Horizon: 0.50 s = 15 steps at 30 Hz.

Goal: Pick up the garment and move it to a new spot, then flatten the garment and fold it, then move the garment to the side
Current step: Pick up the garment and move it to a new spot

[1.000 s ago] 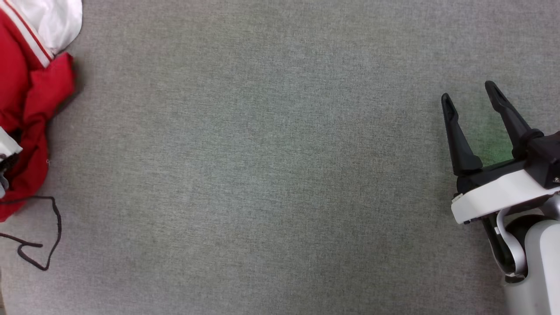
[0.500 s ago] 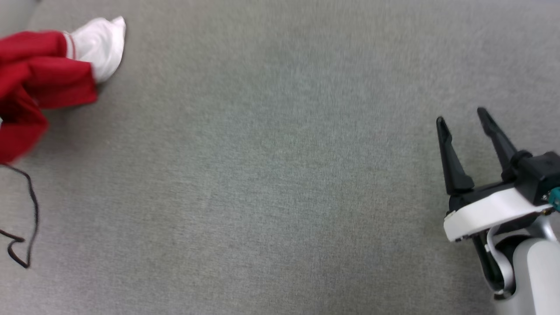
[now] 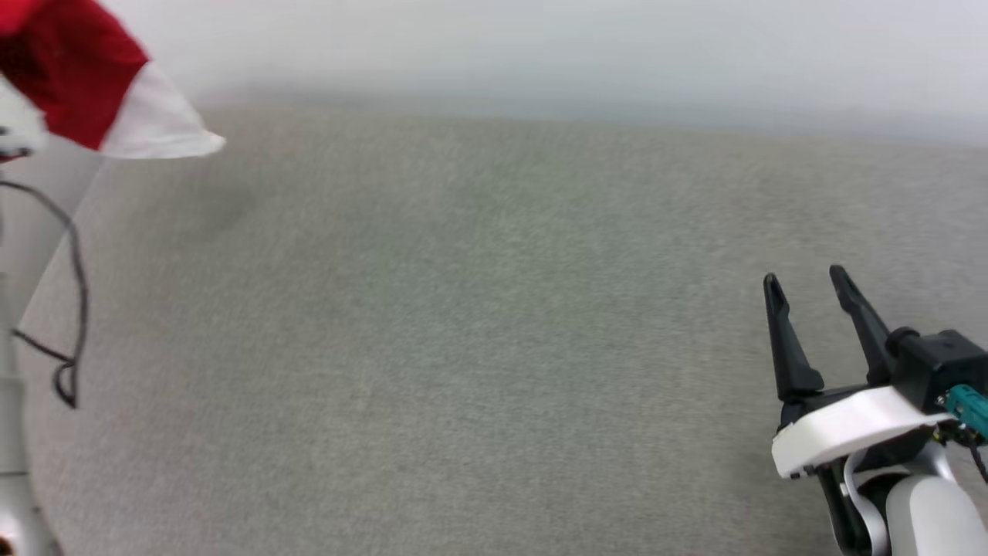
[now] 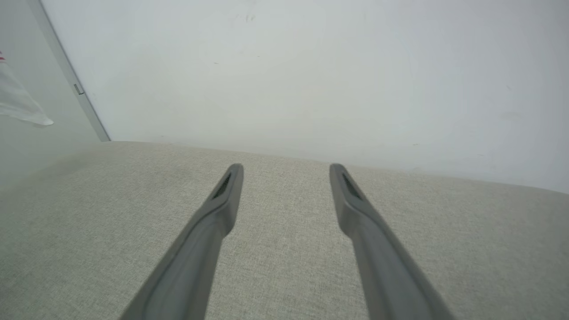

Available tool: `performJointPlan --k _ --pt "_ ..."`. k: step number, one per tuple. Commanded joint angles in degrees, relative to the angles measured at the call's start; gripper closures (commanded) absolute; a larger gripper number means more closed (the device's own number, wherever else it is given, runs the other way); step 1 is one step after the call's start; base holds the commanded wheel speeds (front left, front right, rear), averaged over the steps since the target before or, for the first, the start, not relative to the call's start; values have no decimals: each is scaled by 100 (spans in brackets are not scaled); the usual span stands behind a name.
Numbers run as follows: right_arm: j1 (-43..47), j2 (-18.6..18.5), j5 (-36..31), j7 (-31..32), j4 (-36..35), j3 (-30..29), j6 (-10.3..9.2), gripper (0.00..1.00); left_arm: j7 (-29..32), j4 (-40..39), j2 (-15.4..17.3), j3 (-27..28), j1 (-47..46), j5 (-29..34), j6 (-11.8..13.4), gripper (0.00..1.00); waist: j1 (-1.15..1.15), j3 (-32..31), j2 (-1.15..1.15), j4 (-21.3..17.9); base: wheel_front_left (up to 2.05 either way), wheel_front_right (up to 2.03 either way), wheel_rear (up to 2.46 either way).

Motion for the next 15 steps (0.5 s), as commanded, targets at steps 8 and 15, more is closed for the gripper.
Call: performJointPlan --k 8,15 --pt "290 51 17 67 -7 -11 -3 0 -503 70 -820 -646 193 15 -159 100 1 -501 0 -791 0 0 0" --pt "382 52 109 155 -106 83 -3 0 -700 -250 -1299 -1151 1023 -229 -274 100 1 -472 0 -1306 0 0 0"
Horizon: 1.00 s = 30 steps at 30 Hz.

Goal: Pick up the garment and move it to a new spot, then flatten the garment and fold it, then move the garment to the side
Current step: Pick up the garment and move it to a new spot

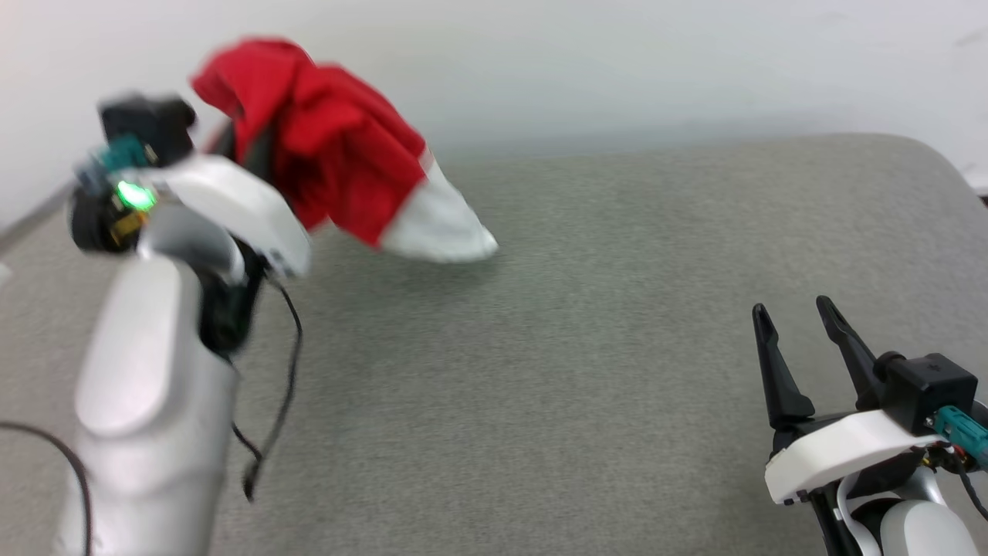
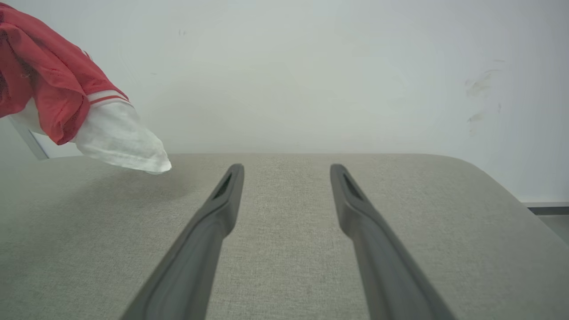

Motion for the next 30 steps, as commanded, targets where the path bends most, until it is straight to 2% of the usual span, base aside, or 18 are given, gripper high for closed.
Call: performJointPlan --k 1,6,9,10,15,16,17,19,24,30 --pt "70 18 11 6 -32 -3 -4 0 -36 -80 -24 -46 245 -30 -11 100 1 27 0 -179 0 0 0" --pt "143 18 22 21 -93 -77 -3 0 -130 -617 -268 -584 1386 -78 -43 100 1 123 0 -300 0 0 0" --pt "140 18 34 32 -130 -131 -4 0 -120 -808 -568 -1042 2011 -175 -46 100 1 222 0 -290 0 0 0" --pt "57 18 4 56 -173 -174 -4 0 -127 -791 -773 -1404 2473 -367 -48 100 1 298 0 -247 0 0 0" --pt "-6 17 -14 56 -206 -243 -4 0 -302 -611 -992 -1777 2792 -619 -51 98 1 318 0 -140 0 0 0" --pt "3 17 -17 54 -206 -270 -4 0 -362 -596 -1000 -1829 2836 -678 -49 54 1 294 0 -109 0 0 0" --pt "19 17 -17 55 -205 -298 -4 0 -491 -618 -1002 -1874 2835 -631 -22 0 1 267 0 -75 0 0 0" --pt "67 17 -25 64 -198 -355 -3 0 -777 -704 -1020 -1943 2824 -587 29 0 1 193 0 -8 0 0 0" --pt "216 17 -53 91 -206 -447 -4 0 -1510 -1128 -1039 -1985 2744 -248 361 0 1 -89 0 170 0 0 0" --pt "402 18 -12 140 -245 -509 -4 0 -1722 -1544 -907 -1590 2799 -56 853 0 1 -349 0 331 0 0 0"
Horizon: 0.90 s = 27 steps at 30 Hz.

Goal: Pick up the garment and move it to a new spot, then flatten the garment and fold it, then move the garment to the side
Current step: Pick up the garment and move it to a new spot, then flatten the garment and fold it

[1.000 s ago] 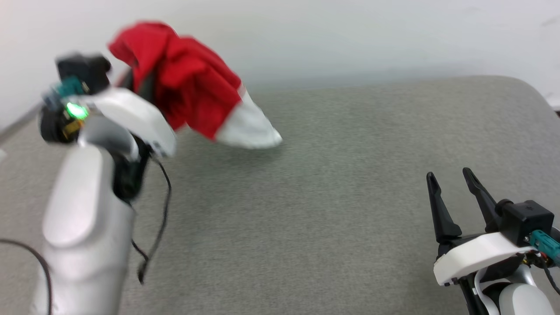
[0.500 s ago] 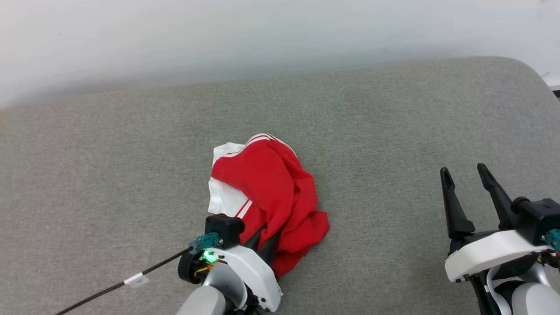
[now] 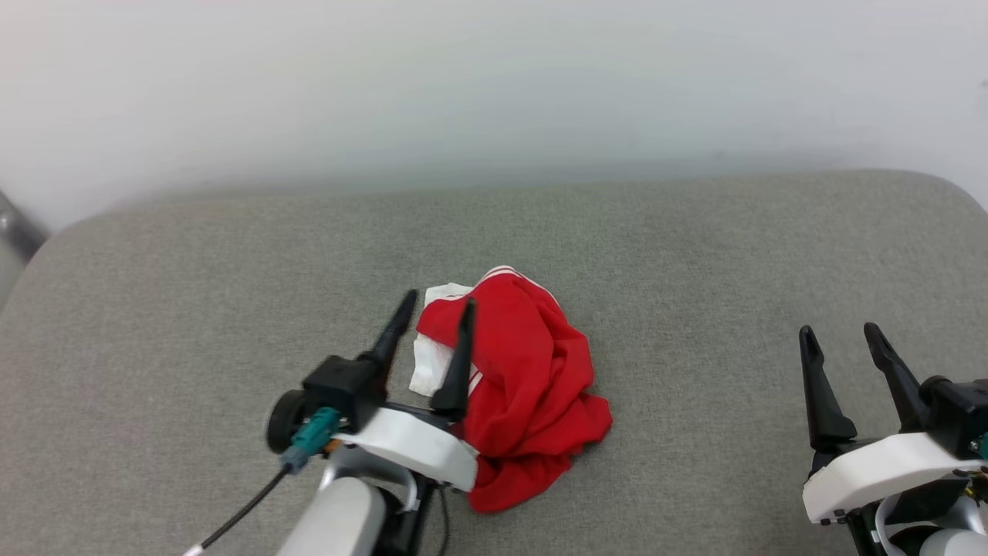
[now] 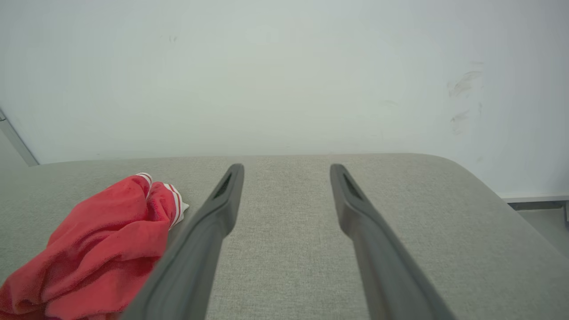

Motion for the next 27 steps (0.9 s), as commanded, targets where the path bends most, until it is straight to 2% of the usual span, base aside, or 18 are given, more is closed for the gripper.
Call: performJointPlan --k 1,9,15,20,27 --pt "80 13 -4 10 -33 -8 -4 0 -25 -40 95 114 58 16 104 0 0 -104 0 75 0 0 0" --pt "270 13 65 52 -97 99 -4 0 61 -96 728 827 474 9 669 0 0 -239 0 44 0 0 0" --pt "434 13 121 96 -117 150 -4 0 297 -184 1078 861 920 41 669 0 0 -355 0 18 0 0 0" --pt "495 13 164 124 -150 141 -4 0 423 -320 1077 719 1010 37 618 0 0 -348 0 25 0 0 0" --pt "431 13 147 163 -189 190 -4 0 386 -386 1107 727 971 48 679 0 0 -339 0 -1 0 0 0"
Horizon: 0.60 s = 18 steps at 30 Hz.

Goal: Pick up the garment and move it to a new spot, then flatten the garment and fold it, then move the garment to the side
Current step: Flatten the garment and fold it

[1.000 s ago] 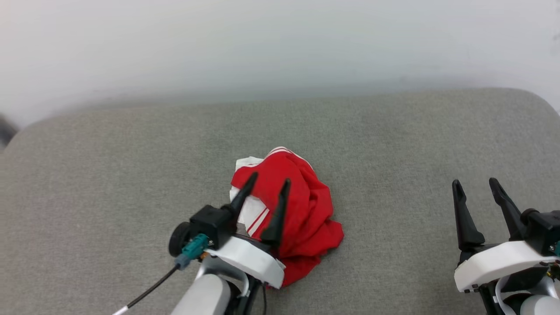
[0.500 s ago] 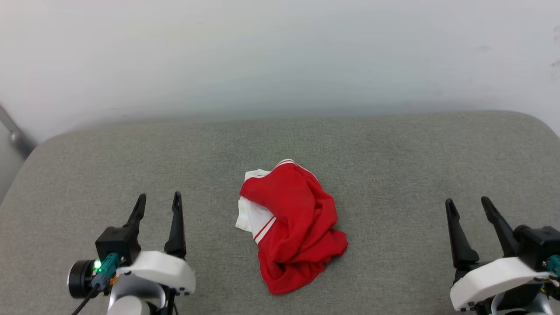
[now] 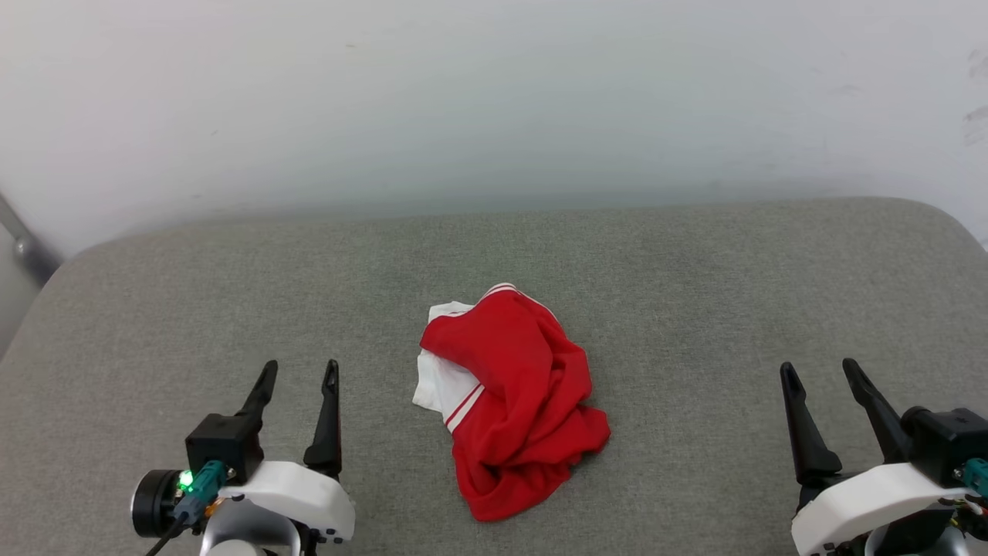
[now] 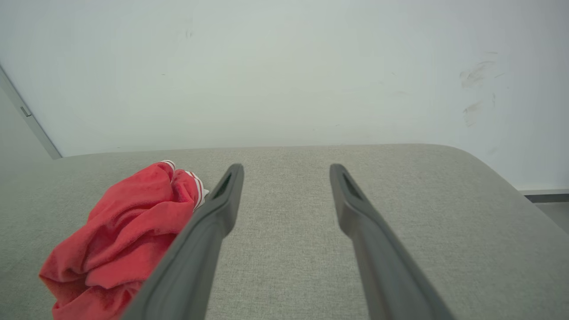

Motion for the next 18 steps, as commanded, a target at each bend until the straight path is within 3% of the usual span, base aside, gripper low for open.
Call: performJointPlan --k 1,10,13,18 --pt "-45 12 -22 13 -39 -5 -4 0 -40 -54 24 30 30 -7 46 0 0 1 0 -10 0 0 0" --pt "-248 15 173 306 420 -461 -3 0 -71 -236 -53 105 28 -115 151 0 0 84 0 181 0 0 0" --pt "-530 -101 337 735 888 -657 -4 0 -89 -342 -102 12 -110 -57 118 0 0 179 0 431 0 0 0" --pt "-1177 -396 841 1767 1595 -435 -3 0 -163 -392 -216 -145 -316 4 87 0 0 401 0 918 0 0 0"
